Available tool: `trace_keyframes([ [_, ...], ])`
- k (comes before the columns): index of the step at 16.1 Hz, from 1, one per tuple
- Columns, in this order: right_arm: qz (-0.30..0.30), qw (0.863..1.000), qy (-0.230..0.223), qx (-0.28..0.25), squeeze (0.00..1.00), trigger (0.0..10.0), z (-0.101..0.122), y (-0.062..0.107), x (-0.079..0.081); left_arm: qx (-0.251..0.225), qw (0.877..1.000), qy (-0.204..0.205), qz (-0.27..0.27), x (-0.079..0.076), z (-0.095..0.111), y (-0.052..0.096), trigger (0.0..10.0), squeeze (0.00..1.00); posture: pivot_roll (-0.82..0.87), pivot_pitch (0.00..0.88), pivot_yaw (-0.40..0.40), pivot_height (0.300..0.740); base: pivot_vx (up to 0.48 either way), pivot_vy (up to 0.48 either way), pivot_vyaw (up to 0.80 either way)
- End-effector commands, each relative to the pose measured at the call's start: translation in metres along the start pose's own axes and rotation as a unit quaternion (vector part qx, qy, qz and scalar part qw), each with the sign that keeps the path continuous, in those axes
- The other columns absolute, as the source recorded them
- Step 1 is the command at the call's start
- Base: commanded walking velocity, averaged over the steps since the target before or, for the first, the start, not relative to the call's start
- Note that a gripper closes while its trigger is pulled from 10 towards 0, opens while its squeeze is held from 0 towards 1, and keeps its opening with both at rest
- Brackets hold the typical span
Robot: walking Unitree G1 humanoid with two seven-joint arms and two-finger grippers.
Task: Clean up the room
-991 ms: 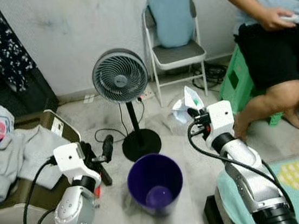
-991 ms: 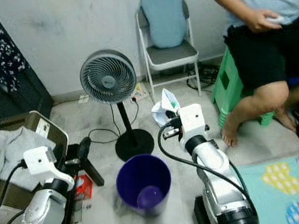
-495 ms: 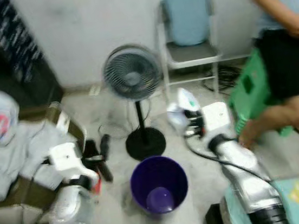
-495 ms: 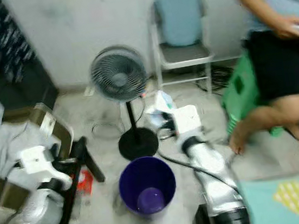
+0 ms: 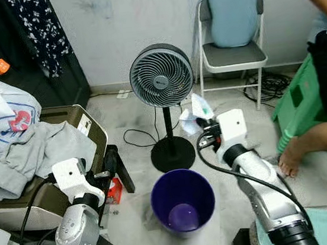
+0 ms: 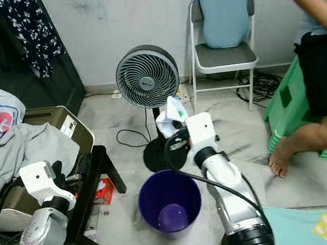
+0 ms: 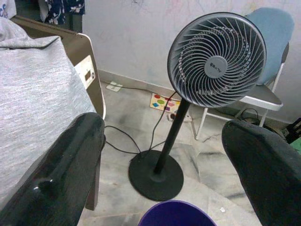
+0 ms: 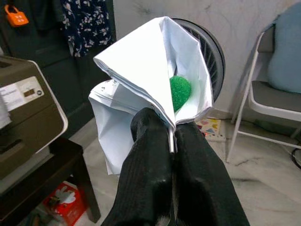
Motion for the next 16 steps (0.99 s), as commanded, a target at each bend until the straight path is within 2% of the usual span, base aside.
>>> trace_keyframes([
  [1, 0.004, 1.0, 0.004, -0.001, 0.0, 10.0, 0.0008, -0.0009, 0.0015, 0.003, 1.0, -0.004, 0.006, 0.0036, 0.001, -0.0006, 10.0, 0.0, -0.19, 0.039, 0.035, 0.74, 0.0, 0.0, 0.0],
  [5, 0.002, 1.0, 0.01, 0.003, 0.0, 10.0, -0.003, -0.0017, 0.0016, 0.001, 1.0, -0.002, -0.001, 0.0016, 0.0014, -0.0022, 10.0, 0.0, -0.19, 0.036, 0.037, 0.74, 0.0, 0.0, 0.75],
  [6, -0.003, 1.0, -0.002, 0.006, 0.0, 10.0, -0.0047, -0.001, 0.0006, 0.001, 1.0, -0.001, -0.002, 0.0012, 0.0014, -0.0027, 10.0, 0.0, -0.19, 0.035, 0.036, 0.74, 0.0, 0.0, 0.0],
  [9, -0.001, 1.0, 0.004, 0.003, 0.0, 10.0, -0.0034, -0.0006, -0.0003, 0.001, 1.0, 0.003, -0.003, 0.0004, 0.0009, -0.003, 10.0, 0.0, -0.19, 0.034, 0.035, 0.74, 0.0, 0.08, 0.0],
  [16, -0.003, 1.0, 0.005, 0.003, 0.0, 10.0, -0.0037, -0.0011, 0.0, -0.001, 1.0, 0.003, -0.008, -0.0011, 0.0014, -0.0028, 10.0, 0.0, -0.19, 0.031, 0.034, 0.74, 0.0, 0.363, 0.0],
])
Point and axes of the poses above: a point about 5 cm out from each wrist's last joint towards the gripper, its own y axis pointing back from the gripper into the wrist, its own z axis along the axis of the wrist's last joint, x = y × z, the point moved 3 cm from there along -y, pointing out of the wrist towards the gripper, and after that the axes turned 7 degrees about y, right-handed, at the moved point
